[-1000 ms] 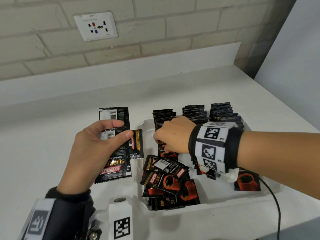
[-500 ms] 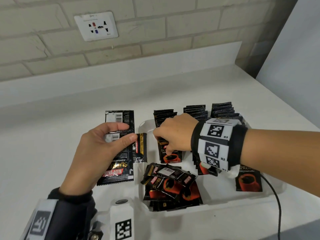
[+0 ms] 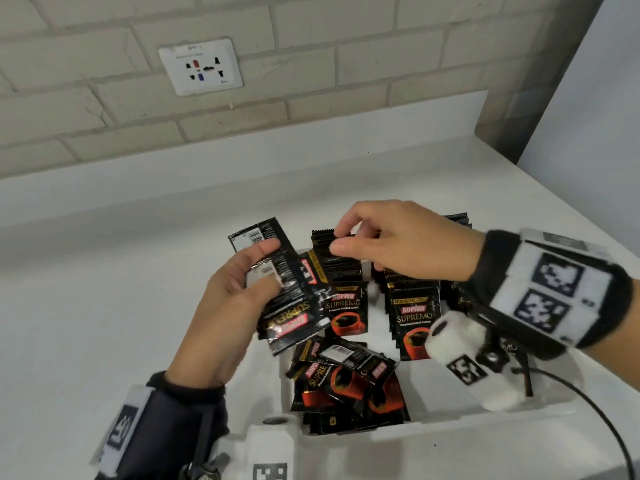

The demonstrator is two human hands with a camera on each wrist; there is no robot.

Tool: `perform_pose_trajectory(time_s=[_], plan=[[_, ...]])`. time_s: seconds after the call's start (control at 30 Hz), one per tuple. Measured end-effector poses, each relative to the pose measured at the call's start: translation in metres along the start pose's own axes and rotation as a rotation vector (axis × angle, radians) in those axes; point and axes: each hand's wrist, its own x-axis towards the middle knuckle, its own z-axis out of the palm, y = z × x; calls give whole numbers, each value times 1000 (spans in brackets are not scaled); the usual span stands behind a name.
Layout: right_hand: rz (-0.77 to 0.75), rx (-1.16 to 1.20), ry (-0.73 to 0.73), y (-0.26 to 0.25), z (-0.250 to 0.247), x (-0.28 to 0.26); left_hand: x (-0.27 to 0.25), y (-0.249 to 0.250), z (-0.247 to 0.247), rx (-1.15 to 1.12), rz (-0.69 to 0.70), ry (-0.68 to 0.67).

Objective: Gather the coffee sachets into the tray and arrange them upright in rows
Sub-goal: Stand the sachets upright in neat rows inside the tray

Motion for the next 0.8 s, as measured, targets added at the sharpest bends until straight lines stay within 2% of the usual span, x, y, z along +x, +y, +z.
perform_pose_trajectory(time_s=[0.13, 0.23, 0.33, 0.63, 0.7, 0.8], plan=[[110, 419, -79, 12, 9, -18, 0, -1, 30, -32, 102, -44], [117, 668, 13, 23, 17, -26, 0, -3, 50, -38, 176, -52], [120, 763, 73, 34, 21, -34, -3, -6, 61, -31, 225, -65], [161, 1064, 84, 55, 22, -53, -6, -15, 63, -184, 98, -109], [168, 1074, 173, 61, 20, -55, -8, -15, 63, -179, 123, -85], [168, 1144, 422, 71, 11, -59, -8, -18, 61, -164, 155, -26]])
